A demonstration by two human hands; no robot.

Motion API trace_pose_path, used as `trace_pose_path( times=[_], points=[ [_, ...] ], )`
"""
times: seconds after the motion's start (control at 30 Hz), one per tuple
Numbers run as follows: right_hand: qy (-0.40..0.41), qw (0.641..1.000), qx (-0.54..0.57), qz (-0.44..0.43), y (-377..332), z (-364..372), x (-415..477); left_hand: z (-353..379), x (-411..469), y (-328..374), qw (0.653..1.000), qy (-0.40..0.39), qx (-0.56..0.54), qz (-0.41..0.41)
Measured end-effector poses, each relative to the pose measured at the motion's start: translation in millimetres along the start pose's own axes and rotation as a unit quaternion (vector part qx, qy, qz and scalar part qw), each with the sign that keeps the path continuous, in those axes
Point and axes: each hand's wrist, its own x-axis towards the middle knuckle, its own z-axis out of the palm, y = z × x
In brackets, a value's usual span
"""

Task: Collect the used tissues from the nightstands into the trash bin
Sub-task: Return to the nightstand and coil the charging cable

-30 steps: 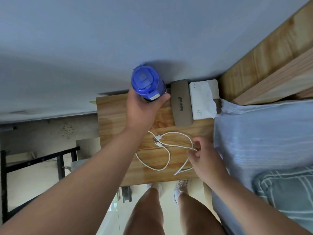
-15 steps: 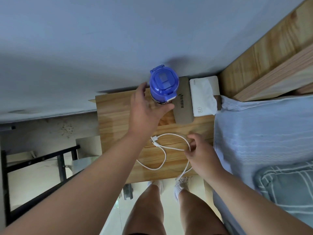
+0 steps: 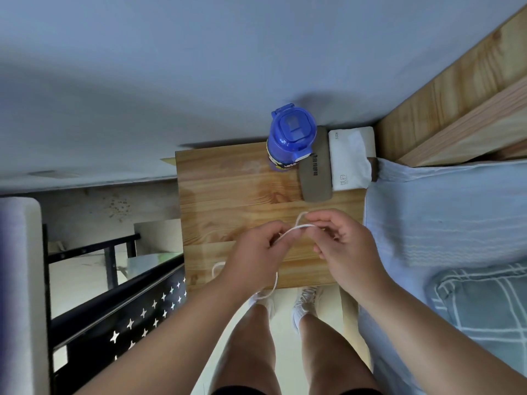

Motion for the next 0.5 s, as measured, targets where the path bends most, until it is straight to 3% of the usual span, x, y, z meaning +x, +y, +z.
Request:
trace_pose_path(
  times=[0.1,0.2,0.27,0.3,0.33,0.4,0.43,0.47,0.5],
  points=[
    [0.065,0.996,-0.026,-0.050,-15,-12,1,-4,-11,13,0.987,-0.034,-0.126,-0.093],
    [0.076,0.992,-0.067,-0.073,-30,-21,2,-11,-24,27,0.983,-0.075,-0.136,-0.095],
    [0.059,0.992,-0.082,-0.069,-39,-21,-2,-19,-35,42,0.961,-0.130,-0.226,-0.096],
    [0.048,0.994,-0.074,-0.058,-44,-21,-7,-24,-41,52,0.929,-0.171,-0.311,-0.100],
    [0.029,0.997,-0.060,-0.045,-51,-19,-13,-29,-48,65,0.876,-0.229,-0.414,-0.099],
    [-0.040,0.999,-0.029,-0.012,-65,-14,-31,-34,-65,92,0.728,-0.341,-0.587,-0.092],
    [-0.077,0.997,-0.023,0.009,-74,-12,-41,-36,-73,107,0.672,-0.374,-0.632,-0.090],
    [-0.114,0.993,-0.024,0.033,-82,-10,-52,-39,-80,122,0.638,-0.390,-0.659,-0.083],
    [-0.145,0.988,-0.026,0.047,-90,-10,-63,-43,-86,137,0.627,-0.389,-0.672,-0.068]
  ],
)
